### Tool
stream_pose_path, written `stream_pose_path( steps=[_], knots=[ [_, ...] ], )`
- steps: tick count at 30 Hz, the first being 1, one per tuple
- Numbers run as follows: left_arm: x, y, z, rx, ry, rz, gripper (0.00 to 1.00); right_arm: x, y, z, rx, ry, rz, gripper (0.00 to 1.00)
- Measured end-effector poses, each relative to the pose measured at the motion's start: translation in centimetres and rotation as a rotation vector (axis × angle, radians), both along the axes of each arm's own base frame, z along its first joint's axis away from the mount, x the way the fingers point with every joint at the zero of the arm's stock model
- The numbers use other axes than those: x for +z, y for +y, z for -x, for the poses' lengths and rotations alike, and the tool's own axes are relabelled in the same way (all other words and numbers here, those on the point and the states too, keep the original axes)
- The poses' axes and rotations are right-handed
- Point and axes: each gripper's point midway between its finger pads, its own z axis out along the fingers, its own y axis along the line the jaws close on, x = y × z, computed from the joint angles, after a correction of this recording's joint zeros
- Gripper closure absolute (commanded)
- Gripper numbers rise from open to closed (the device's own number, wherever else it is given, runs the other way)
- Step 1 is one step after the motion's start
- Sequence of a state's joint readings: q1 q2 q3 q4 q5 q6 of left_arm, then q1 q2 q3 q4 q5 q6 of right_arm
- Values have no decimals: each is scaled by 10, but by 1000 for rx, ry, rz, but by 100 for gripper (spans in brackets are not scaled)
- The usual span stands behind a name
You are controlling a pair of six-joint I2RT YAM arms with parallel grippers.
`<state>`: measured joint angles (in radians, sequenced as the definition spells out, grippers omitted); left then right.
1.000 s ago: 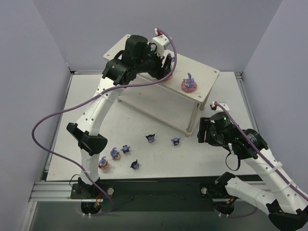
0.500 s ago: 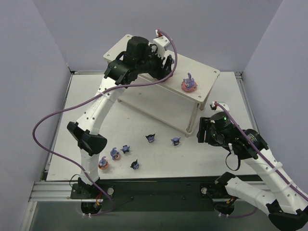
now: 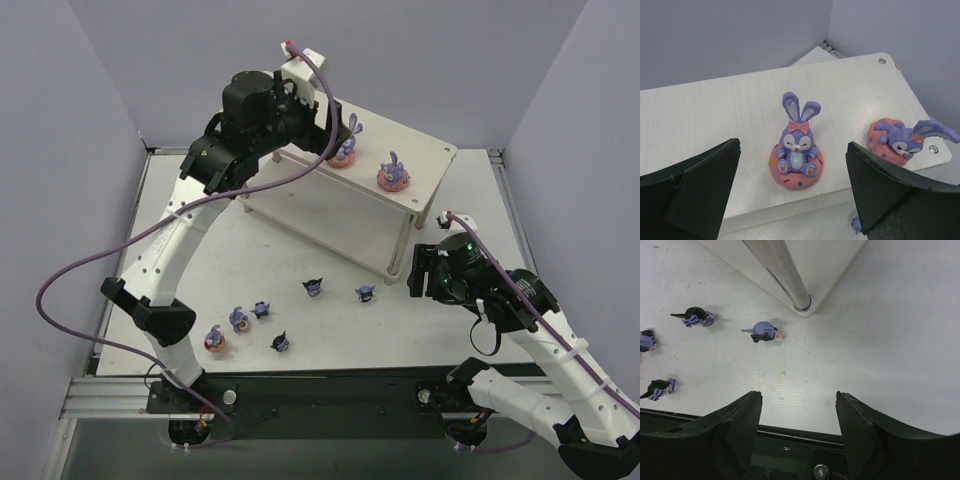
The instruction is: Place and organize the plastic toys onto the shelf
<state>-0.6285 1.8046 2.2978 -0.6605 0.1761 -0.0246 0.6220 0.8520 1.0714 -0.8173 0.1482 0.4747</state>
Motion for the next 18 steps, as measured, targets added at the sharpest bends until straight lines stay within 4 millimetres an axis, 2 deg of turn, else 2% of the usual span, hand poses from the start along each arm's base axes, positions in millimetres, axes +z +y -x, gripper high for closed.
stream_pose_path(
  steps=[3,7,9,11,14,18],
  knots=[
    [15,19,6,77,-14,47,3,1,0,0,2,-2,-4,37],
    [13,58,19,208,30,106,3,1,2,0,8,-3,-12,37],
    [0,82,32,279,73,128,3,1,4,1,13,0,-17,37],
    [-25,111,52,368,140,137,3,1,5,1,15,4,-25,37],
    [-52,149,82,496,211,182,3,1,7,2,18,9,-38,37],
    [-96,208,136,702,337,241,3,1,11,3,22,17,-58,37]
  ],
)
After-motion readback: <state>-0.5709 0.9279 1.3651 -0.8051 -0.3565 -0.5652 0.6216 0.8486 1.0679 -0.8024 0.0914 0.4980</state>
